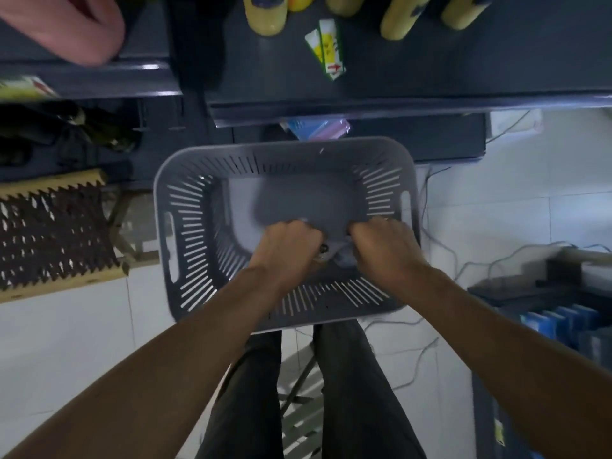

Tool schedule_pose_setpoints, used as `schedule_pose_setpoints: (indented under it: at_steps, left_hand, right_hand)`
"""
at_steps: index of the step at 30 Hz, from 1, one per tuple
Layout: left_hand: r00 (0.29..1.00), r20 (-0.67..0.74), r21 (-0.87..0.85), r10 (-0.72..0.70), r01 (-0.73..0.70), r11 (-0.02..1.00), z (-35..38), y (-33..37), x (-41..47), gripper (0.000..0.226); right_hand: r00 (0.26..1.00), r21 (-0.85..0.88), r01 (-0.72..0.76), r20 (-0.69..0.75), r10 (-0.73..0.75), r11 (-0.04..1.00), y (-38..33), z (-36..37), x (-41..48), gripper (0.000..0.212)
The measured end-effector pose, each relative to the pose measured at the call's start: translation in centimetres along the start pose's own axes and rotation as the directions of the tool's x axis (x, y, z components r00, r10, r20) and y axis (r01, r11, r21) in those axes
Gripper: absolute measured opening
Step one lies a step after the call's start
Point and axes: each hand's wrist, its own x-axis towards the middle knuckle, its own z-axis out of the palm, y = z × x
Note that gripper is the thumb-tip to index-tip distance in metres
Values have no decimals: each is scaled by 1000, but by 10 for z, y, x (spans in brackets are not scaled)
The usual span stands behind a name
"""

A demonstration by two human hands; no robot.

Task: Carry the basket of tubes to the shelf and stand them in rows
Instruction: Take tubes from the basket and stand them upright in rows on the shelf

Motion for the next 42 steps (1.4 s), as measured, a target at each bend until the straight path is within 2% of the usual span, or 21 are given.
schedule_pose_setpoints:
  at_steps: [2,6,11,15,18,21,25,28,33,42]
  left_hand:
    - [998,-56,-15,-42,41,999,-34,-6,-9,34]
    - [973,-222,-56,-54,42,998,-111,-14,-28,19]
    - [917,-397,-5,40,-46,999,-219,0,-60,10]
    - [873,-478,57,99,-82,995,-297,26,-82,26]
    - [834,-524,151,173,-109,983,-350,48,-93,23]
    - [797,-563,216,219,-114,970,-394,73,-101,16]
    - [767,-583,269,268,-129,954,-433,109,-98,12]
    - [740,-600,278,305,-164,946,-449,138,-82,19]
    - [710,-630,277,313,-171,946,-466,206,-41,24]
    - [679,-685,202,264,-171,964,-496,300,39,18]
  right_hand:
    - [998,24,-30,-60,32,999,-2,-29,-9,25]
    - [973,67,-43,-224,57,997,-1,-98,-37,27]
    - [914,49,-67,-398,81,997,9,-193,-88,24]
    - [870,-2,-110,-484,95,994,24,-264,-132,18]
    - [834,-14,-99,-547,75,995,41,-312,-161,17]
    - [815,6,-95,-574,81,995,65,-348,-186,34]
    - [782,25,-83,-618,81,996,106,-379,-212,27]
    - [753,0,-62,-657,47,998,148,-391,-222,36]
    - [706,-30,11,-708,-29,1000,231,-406,-227,27]
    - [722,-78,33,-688,-78,996,363,-462,-220,11]
